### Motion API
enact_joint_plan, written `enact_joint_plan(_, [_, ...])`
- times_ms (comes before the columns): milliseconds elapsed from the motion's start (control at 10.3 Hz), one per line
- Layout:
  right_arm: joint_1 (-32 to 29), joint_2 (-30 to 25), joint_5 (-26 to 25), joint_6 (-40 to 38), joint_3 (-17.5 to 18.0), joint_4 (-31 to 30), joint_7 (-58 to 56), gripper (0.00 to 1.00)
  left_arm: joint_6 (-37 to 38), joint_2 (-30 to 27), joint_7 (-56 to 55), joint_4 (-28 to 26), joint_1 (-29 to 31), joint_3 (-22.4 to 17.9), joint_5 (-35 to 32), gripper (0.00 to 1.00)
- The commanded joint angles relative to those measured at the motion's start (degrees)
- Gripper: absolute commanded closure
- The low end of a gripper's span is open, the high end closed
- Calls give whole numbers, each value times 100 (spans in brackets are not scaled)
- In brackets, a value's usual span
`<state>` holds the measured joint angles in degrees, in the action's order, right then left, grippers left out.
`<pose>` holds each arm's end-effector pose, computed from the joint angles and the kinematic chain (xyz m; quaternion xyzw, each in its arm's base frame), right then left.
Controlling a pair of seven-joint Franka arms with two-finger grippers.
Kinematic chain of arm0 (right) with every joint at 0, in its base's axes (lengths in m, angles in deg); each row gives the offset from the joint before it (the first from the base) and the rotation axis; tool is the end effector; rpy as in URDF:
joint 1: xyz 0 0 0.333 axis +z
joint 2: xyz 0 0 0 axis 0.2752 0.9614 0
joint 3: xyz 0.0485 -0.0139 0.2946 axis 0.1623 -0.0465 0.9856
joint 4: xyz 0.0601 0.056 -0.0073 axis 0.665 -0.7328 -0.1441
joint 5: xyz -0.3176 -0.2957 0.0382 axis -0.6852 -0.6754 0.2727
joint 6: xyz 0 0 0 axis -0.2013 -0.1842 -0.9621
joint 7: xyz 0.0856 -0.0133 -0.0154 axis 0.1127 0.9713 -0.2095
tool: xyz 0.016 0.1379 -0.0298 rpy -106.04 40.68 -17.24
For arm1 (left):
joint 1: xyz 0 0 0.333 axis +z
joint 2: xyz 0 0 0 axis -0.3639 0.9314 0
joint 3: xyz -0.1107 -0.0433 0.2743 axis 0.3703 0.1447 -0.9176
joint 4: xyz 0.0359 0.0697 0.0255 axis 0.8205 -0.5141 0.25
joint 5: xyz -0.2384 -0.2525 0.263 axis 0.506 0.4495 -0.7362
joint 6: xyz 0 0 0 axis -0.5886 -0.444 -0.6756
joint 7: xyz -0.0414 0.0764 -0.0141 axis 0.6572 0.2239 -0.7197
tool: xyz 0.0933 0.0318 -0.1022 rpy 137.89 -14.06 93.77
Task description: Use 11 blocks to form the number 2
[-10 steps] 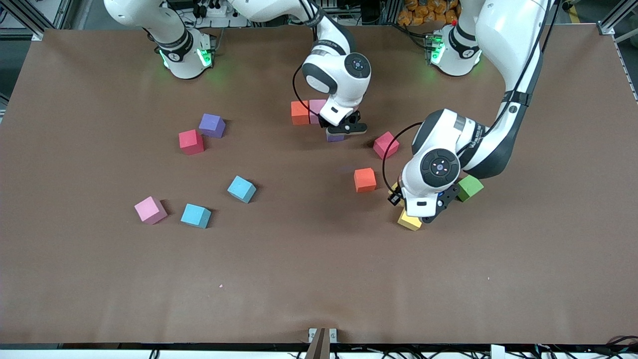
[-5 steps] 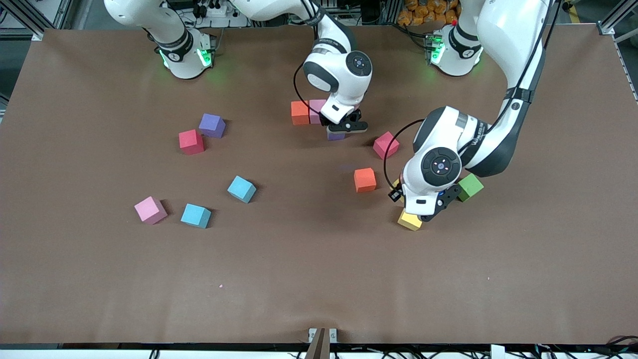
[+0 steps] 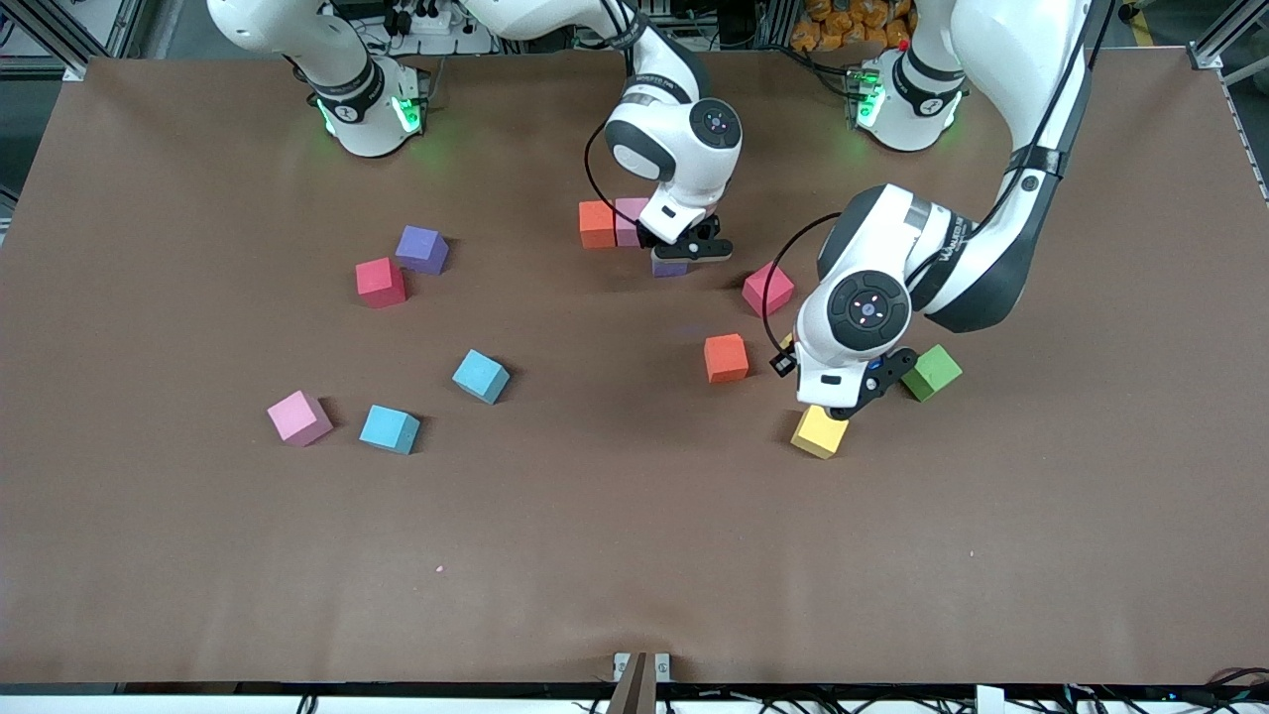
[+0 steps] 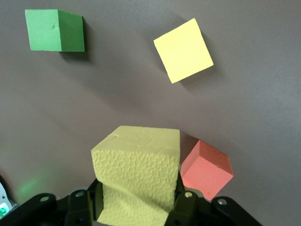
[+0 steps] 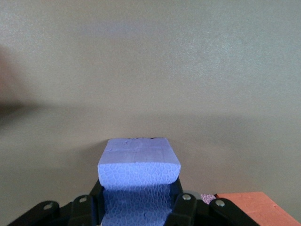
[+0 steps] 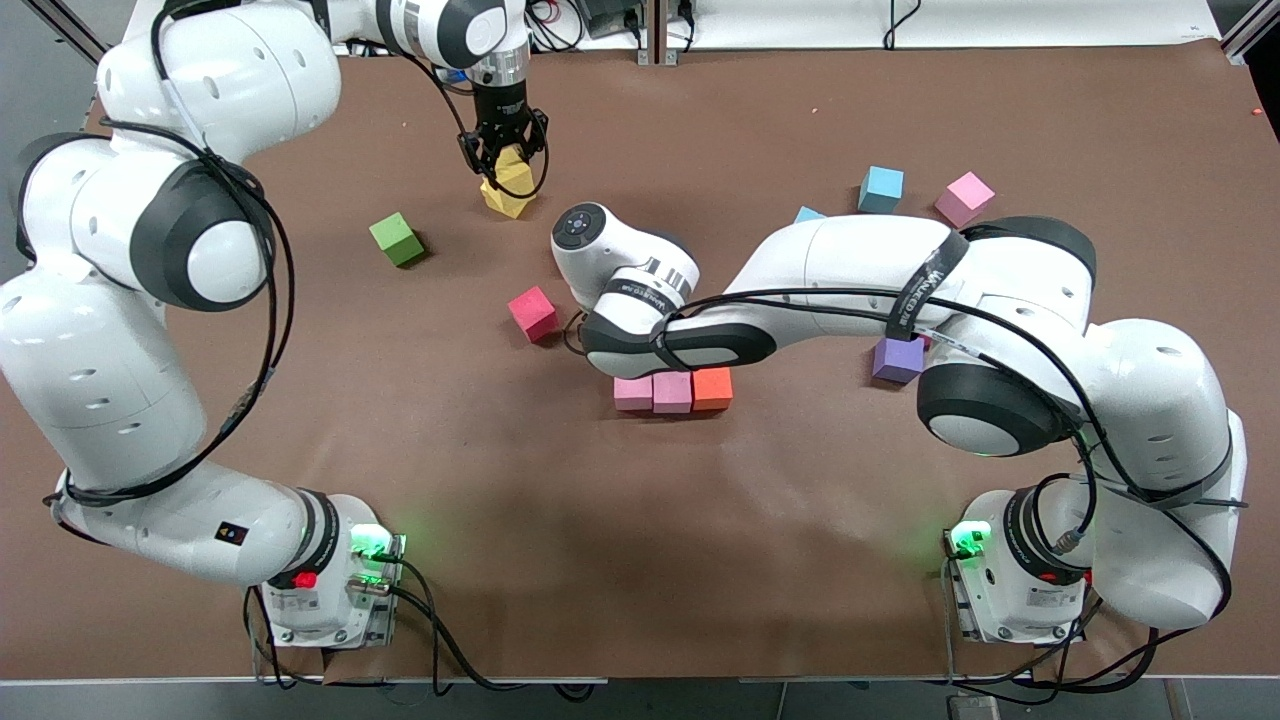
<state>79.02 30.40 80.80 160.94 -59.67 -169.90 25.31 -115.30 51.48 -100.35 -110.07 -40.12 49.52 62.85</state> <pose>0.3303 0.6182 0.1382 0.9962 0.0525 -0.0219 0.0655 0.5980 -0.3188 0.2864 -0.9384 -0.3148 0.1136 0.0859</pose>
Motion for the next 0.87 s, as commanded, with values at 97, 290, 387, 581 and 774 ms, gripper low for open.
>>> enact_joint_plan(97, [6,-110,-147,-81,-21,18,135,0,105,-19,55,-15,-117,-1,-64,56])
enact_joint_plan(290, [-56,-372,-147,-309,-39,35,144,0,96,-19,37,-15,-249,8,-55,57])
enact_joint_plan(387, [-187,-539,-147,-502,-39,35,135,0,96,-19,63,-15,-258,17,-46,57])
enact_joint_plan(581, [-494,-830,-147,-688,-56,9,135,0,70,-10,134,-24,-311,70,-55,57])
enact_joint_plan(774, [-636,-997,-147,-810,-415,-17,135,0,-183,-10,143,-76,-311,271,-81,57])
